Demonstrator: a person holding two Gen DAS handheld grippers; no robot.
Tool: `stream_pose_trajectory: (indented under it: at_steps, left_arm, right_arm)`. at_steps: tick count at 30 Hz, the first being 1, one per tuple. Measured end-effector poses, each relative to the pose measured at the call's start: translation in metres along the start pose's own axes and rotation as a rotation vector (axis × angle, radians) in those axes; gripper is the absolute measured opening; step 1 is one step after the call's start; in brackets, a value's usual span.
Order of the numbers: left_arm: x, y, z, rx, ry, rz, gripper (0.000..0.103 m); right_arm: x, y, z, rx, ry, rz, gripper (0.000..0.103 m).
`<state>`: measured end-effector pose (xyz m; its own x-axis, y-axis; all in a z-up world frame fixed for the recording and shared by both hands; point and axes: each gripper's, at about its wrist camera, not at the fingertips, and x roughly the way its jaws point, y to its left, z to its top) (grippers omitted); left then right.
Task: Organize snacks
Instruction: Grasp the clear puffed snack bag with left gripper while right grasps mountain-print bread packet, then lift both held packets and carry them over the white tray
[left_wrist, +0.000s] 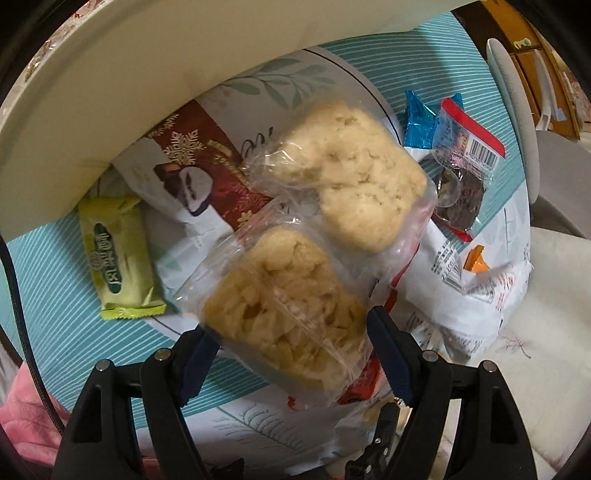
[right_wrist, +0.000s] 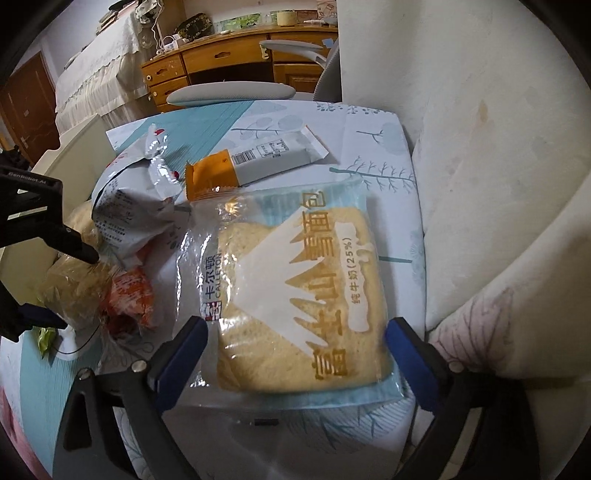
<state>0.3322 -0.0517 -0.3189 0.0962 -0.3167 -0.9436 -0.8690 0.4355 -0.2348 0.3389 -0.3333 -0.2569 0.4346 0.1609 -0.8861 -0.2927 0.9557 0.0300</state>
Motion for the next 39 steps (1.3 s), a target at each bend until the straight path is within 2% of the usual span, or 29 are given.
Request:
stream_pose_trajectory:
  at_steps: [8, 14, 19, 23, 27, 35, 39]
  left_arm:
    - [0.015, -0.026, 0.005, -0.029, -0.011, 0.03, 0.077]
    - [0.02, -0.033, 0.002, -0.044, -0.027, 0.043, 0.069]
    - [0.023, -0.032, 0.0, -0.049, -0.026, 0.028, 0.065]
    - [0.029, -0.026, -0.003, -0.062, 0.022, 0.014, 0.064]
    - [0.035, -0.02, -0.013, -0.046, 0.071, 0.034, 0.062]
    - [0.034, -0.011, -0.037, 0.038, 0.139, 0.087, 0.059]
    - [0.03, -0.006, -0.053, 0.089, 0.171, 0.092, 0.059]
  right_arm:
    - [0.008, 0.001, 0.001, 0.006, 0.007, 0.006, 0.102]
    - [0.014, 0.002, 0.0, -0.004, 0.005, -0.003, 0.102]
    - [0.013, 0.0, 0.001, -0.01, 0.022, -0.003, 0.096]
    - [0.011, -0.001, 0.001, -0.011, 0.032, -0.005, 0.092]
    - [0.01, 0.0, 0.001, 0.0, 0.054, -0.005, 0.091]
    - [0.001, 0.005, -0.012, 0.038, 0.133, 0.008, 0.09]
    - [-0.007, 0.007, -0.021, 0.076, 0.202, 0.018, 0.09]
